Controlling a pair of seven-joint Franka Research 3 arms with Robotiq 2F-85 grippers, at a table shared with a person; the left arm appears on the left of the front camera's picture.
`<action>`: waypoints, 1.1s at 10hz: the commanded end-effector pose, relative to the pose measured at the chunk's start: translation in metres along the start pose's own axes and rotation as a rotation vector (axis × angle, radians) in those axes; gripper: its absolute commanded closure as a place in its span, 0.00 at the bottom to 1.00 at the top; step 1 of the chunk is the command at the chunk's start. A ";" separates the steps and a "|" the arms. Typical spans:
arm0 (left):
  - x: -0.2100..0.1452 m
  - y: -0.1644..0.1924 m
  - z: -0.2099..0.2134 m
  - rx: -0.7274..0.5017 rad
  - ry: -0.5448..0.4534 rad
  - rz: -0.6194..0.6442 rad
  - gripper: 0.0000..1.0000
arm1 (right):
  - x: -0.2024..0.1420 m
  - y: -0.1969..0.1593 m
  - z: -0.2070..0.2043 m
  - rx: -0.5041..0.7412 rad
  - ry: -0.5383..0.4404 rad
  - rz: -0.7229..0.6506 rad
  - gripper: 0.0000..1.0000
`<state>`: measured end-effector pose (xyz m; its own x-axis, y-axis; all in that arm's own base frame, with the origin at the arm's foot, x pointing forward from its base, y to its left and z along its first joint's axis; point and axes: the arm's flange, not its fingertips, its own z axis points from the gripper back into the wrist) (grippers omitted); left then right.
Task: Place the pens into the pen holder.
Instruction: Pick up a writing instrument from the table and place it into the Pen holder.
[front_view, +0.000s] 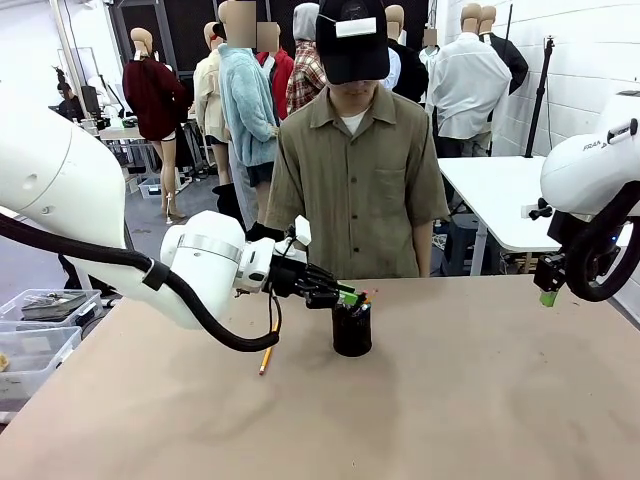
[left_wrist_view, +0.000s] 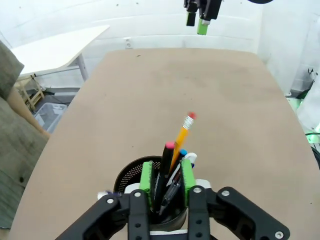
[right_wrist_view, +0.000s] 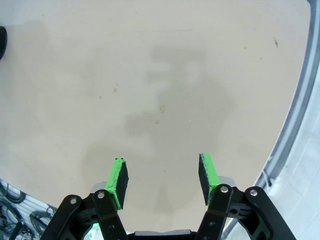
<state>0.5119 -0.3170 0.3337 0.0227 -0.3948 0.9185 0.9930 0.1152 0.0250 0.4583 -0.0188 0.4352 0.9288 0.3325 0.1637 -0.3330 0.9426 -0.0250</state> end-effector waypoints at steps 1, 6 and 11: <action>0.007 0.001 0.010 0.009 -0.024 -0.003 0.32 | -0.004 0.000 -0.003 -0.039 -0.001 0.010 0.28; 0.034 -0.020 0.105 0.268 0.117 0.115 0.32 | -0.004 0.000 -0.003 -0.039 -0.001 0.010 0.28; 0.035 -0.022 0.149 0.499 0.406 0.436 0.32 | -0.004 0.000 -0.003 -0.039 -0.001 0.010 0.28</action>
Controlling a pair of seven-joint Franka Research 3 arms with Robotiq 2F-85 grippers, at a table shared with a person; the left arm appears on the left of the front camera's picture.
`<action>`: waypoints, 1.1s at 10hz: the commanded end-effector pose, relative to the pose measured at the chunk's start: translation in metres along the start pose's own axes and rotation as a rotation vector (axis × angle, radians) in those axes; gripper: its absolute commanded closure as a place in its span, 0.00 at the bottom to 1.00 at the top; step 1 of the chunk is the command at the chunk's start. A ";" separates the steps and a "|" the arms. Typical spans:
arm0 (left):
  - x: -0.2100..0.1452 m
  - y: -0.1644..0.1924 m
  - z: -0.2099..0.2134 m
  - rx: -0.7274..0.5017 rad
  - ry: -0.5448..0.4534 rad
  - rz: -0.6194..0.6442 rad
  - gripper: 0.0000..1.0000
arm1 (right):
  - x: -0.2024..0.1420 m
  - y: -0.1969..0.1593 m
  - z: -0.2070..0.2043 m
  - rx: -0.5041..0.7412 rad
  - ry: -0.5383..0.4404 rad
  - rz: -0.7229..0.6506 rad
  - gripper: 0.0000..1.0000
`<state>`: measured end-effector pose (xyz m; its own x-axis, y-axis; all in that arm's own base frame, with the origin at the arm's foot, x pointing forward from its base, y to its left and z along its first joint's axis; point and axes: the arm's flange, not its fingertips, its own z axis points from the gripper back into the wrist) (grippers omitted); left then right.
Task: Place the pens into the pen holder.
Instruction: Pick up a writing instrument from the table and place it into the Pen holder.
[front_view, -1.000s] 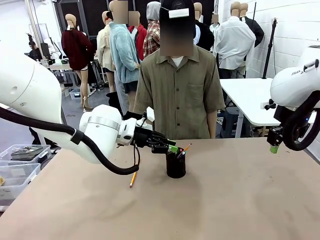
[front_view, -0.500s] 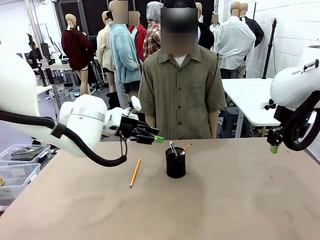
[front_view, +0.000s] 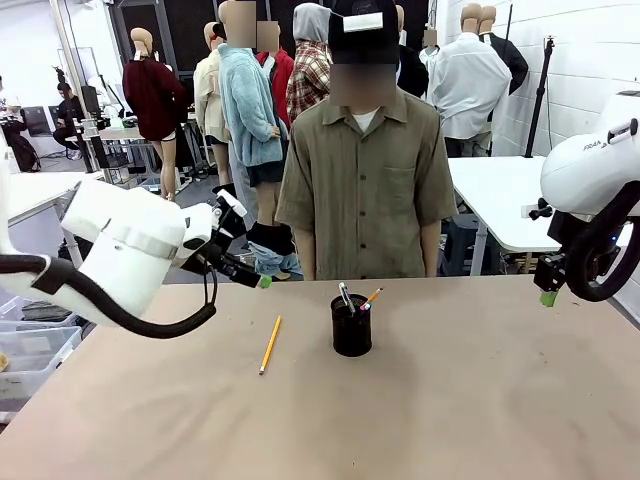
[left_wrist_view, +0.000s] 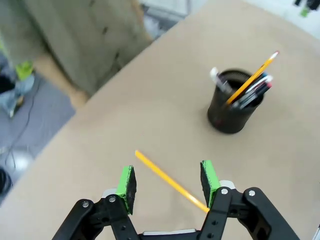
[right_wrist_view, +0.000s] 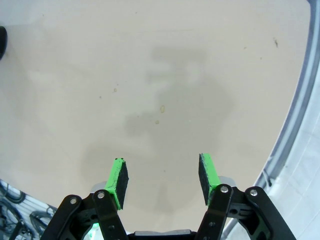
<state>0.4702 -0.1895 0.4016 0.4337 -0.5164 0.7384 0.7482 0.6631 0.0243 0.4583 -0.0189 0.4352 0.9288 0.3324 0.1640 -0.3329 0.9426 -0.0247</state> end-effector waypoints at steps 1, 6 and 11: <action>0.024 -0.003 0.004 0.015 0.161 0.127 0.32 | -0.004 0.000 -0.003 -0.039 -0.001 0.010 0.28; 0.040 -0.013 -0.040 0.075 0.406 0.243 0.32 | -0.004 0.000 -0.003 -0.039 -0.001 0.010 0.28; 0.052 -0.038 -0.093 0.195 0.588 0.288 0.32 | -0.004 0.000 -0.003 -0.039 -0.001 0.010 0.28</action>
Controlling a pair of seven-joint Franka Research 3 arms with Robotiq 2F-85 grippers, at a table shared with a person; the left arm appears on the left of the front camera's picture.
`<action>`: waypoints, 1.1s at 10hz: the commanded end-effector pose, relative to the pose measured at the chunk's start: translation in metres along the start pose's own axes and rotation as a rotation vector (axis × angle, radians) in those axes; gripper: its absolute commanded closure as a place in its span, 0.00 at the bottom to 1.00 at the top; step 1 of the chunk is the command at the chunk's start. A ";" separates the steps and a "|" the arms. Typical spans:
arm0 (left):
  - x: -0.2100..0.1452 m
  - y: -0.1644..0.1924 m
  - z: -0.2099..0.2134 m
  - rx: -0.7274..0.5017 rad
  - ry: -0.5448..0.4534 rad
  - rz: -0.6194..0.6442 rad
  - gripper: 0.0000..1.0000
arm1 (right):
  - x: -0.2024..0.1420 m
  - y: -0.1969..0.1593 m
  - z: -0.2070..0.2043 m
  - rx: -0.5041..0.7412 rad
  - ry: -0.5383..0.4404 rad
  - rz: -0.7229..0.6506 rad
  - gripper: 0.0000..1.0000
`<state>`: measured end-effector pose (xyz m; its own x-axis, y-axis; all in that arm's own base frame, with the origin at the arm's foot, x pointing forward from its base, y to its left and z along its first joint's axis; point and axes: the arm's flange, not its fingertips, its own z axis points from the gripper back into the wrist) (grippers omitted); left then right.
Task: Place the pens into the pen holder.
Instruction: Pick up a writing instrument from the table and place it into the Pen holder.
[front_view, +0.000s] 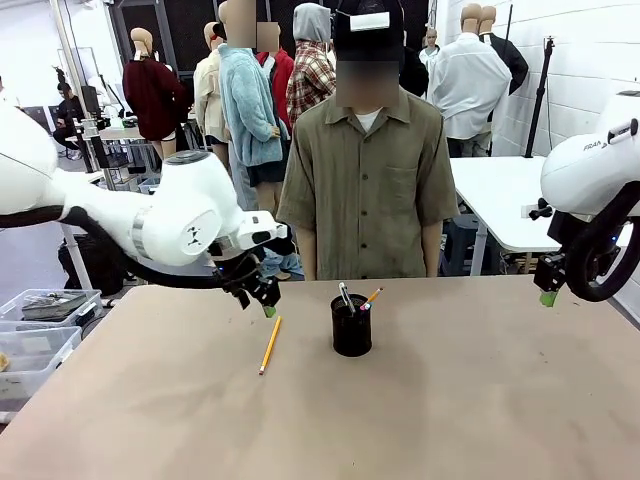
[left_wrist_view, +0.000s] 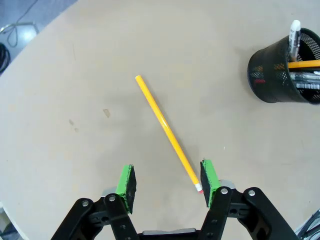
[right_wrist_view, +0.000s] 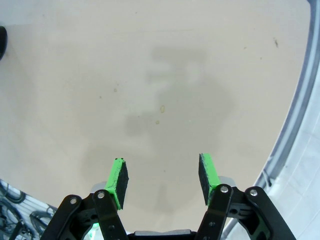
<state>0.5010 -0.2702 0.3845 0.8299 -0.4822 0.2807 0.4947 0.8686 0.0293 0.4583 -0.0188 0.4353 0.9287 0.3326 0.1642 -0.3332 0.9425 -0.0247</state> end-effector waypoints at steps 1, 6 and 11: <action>0.021 -0.021 -0.024 0.020 0.057 0.015 0.32 | -0.004 0.000 -0.003 -0.039 -0.001 0.010 0.28; 0.027 -0.021 -0.064 0.051 0.119 0.102 0.32 | -0.004 0.000 -0.003 -0.039 -0.001 0.010 0.28; 0.023 -0.009 -0.085 0.025 0.162 0.138 0.32 | -0.004 0.000 -0.003 -0.039 -0.001 0.010 0.28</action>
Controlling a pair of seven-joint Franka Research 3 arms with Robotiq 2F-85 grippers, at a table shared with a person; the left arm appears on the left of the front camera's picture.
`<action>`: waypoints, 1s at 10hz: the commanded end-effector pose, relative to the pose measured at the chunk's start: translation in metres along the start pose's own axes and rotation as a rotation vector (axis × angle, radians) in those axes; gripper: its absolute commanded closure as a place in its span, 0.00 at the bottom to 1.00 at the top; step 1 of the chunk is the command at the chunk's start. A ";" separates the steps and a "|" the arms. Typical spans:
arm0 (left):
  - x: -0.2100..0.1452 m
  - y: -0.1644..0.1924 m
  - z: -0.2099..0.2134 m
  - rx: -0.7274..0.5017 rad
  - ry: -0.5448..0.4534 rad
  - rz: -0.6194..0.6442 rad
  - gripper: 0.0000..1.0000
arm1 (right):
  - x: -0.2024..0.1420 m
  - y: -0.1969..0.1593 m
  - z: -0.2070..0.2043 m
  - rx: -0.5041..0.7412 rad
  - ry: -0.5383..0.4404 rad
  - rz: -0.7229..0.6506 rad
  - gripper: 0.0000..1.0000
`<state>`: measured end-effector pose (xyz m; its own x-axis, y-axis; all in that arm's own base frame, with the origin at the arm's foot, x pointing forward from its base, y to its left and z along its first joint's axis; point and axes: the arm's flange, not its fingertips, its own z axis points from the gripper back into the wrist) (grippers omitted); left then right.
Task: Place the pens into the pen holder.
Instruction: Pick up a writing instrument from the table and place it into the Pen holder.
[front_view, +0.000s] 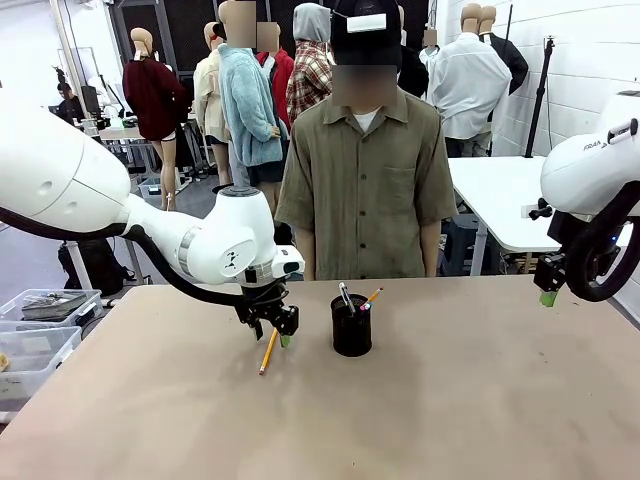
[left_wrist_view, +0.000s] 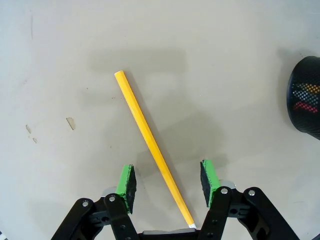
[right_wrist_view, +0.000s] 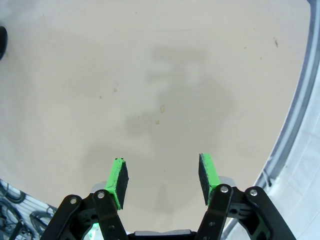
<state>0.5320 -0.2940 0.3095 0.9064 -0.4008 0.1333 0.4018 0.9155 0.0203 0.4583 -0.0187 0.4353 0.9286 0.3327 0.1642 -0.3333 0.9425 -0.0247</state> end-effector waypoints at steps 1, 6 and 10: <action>0.006 0.000 -0.002 0.017 0.006 0.036 0.34 | -0.004 0.000 -0.003 -0.039 -0.001 0.010 0.28; 0.004 0.002 0.000 0.016 0.004 0.014 1.00 | -0.004 0.000 -0.003 -0.039 -0.001 0.010 0.28; 0.001 0.006 0.006 -0.019 0.005 -0.022 1.00 | -0.004 0.000 -0.003 -0.039 -0.001 0.010 0.28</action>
<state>0.5353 -0.2923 0.3101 0.9063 -0.4011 0.1331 0.4024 0.9153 0.0187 0.4583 -0.0187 0.4353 0.9286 0.3327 0.1642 -0.3333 0.9425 -0.0247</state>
